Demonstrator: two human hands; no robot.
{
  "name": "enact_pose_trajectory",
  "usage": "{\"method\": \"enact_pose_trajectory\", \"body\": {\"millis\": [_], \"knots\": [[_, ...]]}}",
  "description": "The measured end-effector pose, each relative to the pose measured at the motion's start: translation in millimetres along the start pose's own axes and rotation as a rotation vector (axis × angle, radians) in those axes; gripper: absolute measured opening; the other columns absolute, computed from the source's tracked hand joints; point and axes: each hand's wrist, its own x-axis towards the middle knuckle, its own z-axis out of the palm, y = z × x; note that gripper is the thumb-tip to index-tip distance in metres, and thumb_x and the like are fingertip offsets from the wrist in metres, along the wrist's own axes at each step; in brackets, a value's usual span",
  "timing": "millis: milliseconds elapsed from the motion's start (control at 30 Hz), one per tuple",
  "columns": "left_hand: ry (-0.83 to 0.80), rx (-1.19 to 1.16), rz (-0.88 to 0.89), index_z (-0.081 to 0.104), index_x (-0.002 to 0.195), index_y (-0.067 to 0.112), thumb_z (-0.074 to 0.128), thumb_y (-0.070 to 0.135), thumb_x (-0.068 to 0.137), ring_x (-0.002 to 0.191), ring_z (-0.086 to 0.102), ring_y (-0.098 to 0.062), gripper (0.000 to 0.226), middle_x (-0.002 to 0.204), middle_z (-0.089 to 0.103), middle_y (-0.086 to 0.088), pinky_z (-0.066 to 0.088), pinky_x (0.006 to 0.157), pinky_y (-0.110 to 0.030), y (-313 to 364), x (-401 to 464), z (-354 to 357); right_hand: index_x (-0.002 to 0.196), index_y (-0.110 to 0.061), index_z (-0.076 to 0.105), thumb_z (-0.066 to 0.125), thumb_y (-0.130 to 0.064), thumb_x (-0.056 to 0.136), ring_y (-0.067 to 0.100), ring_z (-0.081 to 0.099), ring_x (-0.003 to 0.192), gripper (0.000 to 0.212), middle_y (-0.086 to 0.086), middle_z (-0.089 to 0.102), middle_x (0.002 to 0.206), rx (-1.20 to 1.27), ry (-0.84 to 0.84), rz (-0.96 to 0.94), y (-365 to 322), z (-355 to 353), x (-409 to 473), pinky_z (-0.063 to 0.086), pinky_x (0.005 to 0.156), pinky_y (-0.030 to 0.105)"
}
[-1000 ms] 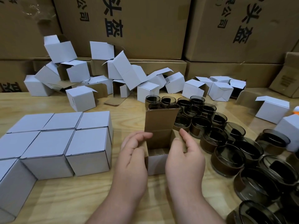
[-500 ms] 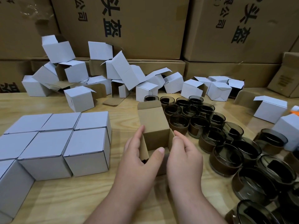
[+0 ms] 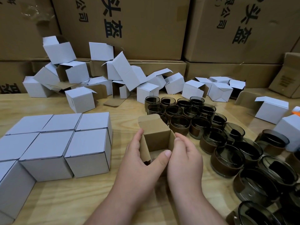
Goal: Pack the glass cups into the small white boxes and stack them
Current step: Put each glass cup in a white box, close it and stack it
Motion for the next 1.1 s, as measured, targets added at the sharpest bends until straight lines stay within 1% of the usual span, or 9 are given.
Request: {"method": "enact_pose_trajectory", "body": {"millis": [133, 333, 433, 500, 667, 800, 867, 933, 1100], "knots": [[0.020, -0.003, 0.001, 0.033, 0.151, 0.052, 0.077, 0.069, 0.050, 0.121, 0.055, 0.016, 0.111, 0.133, 0.052, 0.038, 0.046, 0.109, -0.023, -0.4, 0.1, 1.1, 0.133, -0.037, 0.059, 0.050, -0.030, 0.101, -0.013, 0.057, 0.106, 0.034, -0.033, 0.068, 0.093, 0.018, 0.010, -0.012, 0.4, -1.2, 0.0, 0.044, 0.090, 0.023], [0.072, 0.023, 0.050, 0.029, 0.155, 0.052, 0.081, 0.069, 0.049, 0.132, 0.047, 0.014, 0.119, 0.145, 0.050, 0.032, 0.040, 0.117, -0.030, -0.9, -2.0, 0.2, 0.147, -0.051, 0.040, 0.044, -0.038, 0.104, -0.036, 0.044, 0.089, 0.045, -0.050, 0.052, 0.094, 0.116, 0.116, 0.029, -5.0, -7.7, 8.7, 0.034, 0.082, 0.012], [0.095, 0.017, 0.081, 0.021, 0.146, 0.071, 0.084, 0.066, 0.052, 0.130, 0.051, 0.010, 0.113, 0.144, 0.051, 0.024, 0.040, 0.115, -0.029, 0.6, -3.4, -0.2, 0.154, -0.049, 0.028, 0.040, -0.048, 0.098, -0.002, 0.048, 0.127, 0.057, -0.023, 0.051, 0.141, 0.138, 0.118, 0.062, -5.4, -9.1, 12.3, 0.038, 0.107, 0.031], [0.102, 0.019, 0.102, 0.021, 0.140, 0.076, 0.085, 0.063, 0.054, 0.123, 0.060, 0.001, 0.107, 0.138, 0.059, 0.015, 0.044, 0.110, -0.032, 0.2, -3.3, 0.2, 0.157, -0.044, 0.022, 0.037, -0.054, 0.089, 0.017, 0.047, 0.135, 0.070, -0.004, 0.052, 0.148, 0.107, 0.110, 0.091, -5.3, -8.3, 12.8, 0.036, 0.115, 0.044], [0.093, 0.009, 0.150, 0.026, 0.138, 0.075, 0.085, 0.061, 0.055, 0.117, 0.063, 0.004, 0.102, 0.135, 0.060, 0.014, 0.043, 0.100, -0.021, -3.9, -2.2, 1.1, 0.158, -0.044, 0.020, 0.038, -0.054, 0.084, 0.020, 0.058, 0.123, 0.076, -0.003, 0.063, 0.131, 0.146, 0.109, 0.125, -6.9, -8.6, 15.5, 0.042, 0.111, 0.050], [0.117, -0.001, 0.157, 0.025, 0.138, 0.074, 0.085, 0.061, 0.056, 0.123, 0.060, 0.000, 0.103, 0.138, 0.059, 0.011, 0.045, 0.108, -0.026, -7.7, -1.5, 0.5, 0.158, -0.043, 0.021, 0.041, -0.051, 0.087, 0.021, 0.068, 0.107, 0.074, -0.004, 0.071, 0.112, 0.214, 0.100, 0.130, -7.1, -6.6, 13.1, 0.050, 0.103, 0.052], [0.154, 0.012, 0.175, 0.026, 0.138, 0.073, 0.088, 0.056, 0.060, 0.121, 0.052, 0.016, 0.102, 0.134, 0.055, 0.020, 0.039, 0.097, -0.002, -11.3, -1.2, 0.8, 0.158, -0.040, 0.025, 0.040, -0.052, 0.085, 0.021, 0.067, 0.110, 0.075, -0.004, 0.071, 0.115, 0.198, 0.091, 0.119, -7.0, -5.0, 10.7, 0.050, 0.104, 0.049], [0.187, 0.024, 0.186, 0.026, 0.138, 0.073, 0.092, 0.050, 0.065, 0.115, 0.040, 0.033, 0.101, 0.130, 0.046, 0.033, 0.033, 0.084, 0.008, -14.2, -0.9, 1.5, 0.156, -0.033, 0.035, 0.040, -0.053, 0.085, 0.018, 0.064, 0.114, 0.074, -0.008, 0.069, 0.116, 0.176, 0.096, 0.103, -6.3, -3.0, 8.1, 0.048, 0.106, 0.047], [0.208, 0.018, 0.198, 0.025, 0.137, 0.074, 0.088, 0.053, 0.062, 0.116, 0.032, 0.037, 0.100, 0.133, 0.040, 0.036, 0.029, 0.092, -0.007, -11.0, -1.2, 2.0, 0.145, -0.025, 0.050, 0.047, -0.043, 0.097, 0.015, 0.064, 0.107, 0.052, -0.013, 0.069, 0.104, 0.202, 0.120, 0.146, -2.8, 0.1, 6.7, 0.049, 0.104, 0.048]]}}
